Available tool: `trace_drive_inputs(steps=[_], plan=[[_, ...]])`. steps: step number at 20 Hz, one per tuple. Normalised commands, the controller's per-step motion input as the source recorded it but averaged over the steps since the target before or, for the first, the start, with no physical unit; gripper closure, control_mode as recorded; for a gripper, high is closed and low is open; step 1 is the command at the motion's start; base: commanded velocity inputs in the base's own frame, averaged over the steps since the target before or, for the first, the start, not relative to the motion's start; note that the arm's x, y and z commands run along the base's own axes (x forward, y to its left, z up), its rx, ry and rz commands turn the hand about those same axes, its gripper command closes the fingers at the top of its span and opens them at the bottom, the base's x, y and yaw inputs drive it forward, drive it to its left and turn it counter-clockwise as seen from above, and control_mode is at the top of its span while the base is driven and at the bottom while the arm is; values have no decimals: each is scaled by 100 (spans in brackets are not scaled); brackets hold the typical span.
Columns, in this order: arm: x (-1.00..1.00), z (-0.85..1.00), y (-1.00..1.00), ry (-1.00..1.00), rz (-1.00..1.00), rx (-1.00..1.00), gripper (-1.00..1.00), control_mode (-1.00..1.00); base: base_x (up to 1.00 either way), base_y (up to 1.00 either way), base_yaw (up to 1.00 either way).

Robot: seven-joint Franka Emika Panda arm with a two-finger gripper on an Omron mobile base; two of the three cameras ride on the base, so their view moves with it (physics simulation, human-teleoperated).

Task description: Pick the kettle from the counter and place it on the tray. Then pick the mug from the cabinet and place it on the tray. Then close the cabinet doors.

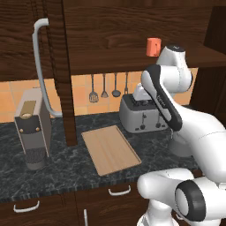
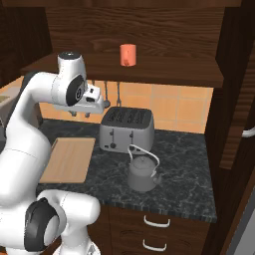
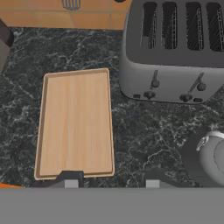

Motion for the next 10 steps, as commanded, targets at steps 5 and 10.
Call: trace_drive_inputs(steps=[5,10], plan=[[-27,-1,0,-21,0,-2,-100,-100,0,0,0],[-41,36,-11,-58,0,-7,-100,-100,0,0,0]])
